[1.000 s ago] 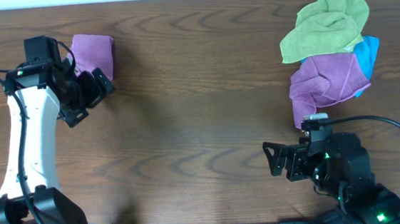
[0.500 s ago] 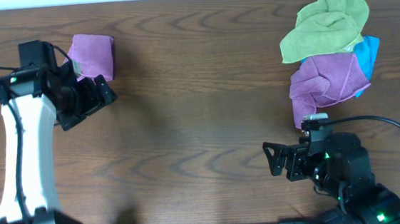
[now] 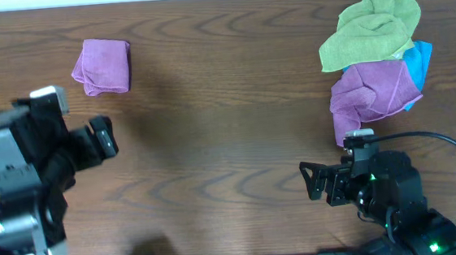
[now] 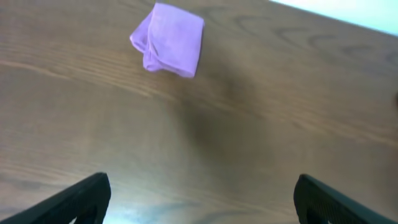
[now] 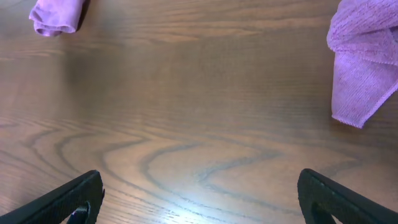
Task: Fold the cloth
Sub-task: 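Open the left gripper to set the cloth down and withdraw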
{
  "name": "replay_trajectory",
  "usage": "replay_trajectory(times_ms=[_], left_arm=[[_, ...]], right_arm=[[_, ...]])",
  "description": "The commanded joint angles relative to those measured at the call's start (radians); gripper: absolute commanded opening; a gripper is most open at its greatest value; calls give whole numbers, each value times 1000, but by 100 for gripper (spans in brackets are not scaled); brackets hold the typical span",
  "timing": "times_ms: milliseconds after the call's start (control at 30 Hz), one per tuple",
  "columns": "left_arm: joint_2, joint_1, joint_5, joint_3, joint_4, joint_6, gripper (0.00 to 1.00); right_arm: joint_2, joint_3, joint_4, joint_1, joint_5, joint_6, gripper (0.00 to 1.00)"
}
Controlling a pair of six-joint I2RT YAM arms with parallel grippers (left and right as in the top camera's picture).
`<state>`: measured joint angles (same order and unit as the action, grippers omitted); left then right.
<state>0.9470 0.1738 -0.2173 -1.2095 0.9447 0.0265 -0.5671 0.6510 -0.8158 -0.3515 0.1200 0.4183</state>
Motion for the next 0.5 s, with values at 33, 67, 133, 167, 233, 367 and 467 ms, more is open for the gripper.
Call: replay_trajectory(times_ms=[33, 67, 133, 167, 233, 367, 467], left_arm=[[-164, 0, 14, 211, -110, -23, 95], [-203, 0, 15, 259, -134, -23, 95], [-279, -2, 15, 350, -174, -23, 95], [-331, -10, 19, 409, -192, -24, 95], [-415, -29, 41, 503, -213, -23, 95], [-562, -92, 96, 656, -244, -23, 95], [-651, -130, 135, 735, -244, -23, 95]], right_arm=[[4, -6, 0, 6, 3, 15, 99], [4, -6, -1, 6, 3, 15, 99], [4, -6, 0, 6, 3, 15, 99], [4, -6, -1, 6, 3, 15, 99], [4, -6, 0, 6, 3, 15, 99], [4, -6, -1, 6, 3, 15, 99], [4, -6, -1, 6, 3, 15, 99]])
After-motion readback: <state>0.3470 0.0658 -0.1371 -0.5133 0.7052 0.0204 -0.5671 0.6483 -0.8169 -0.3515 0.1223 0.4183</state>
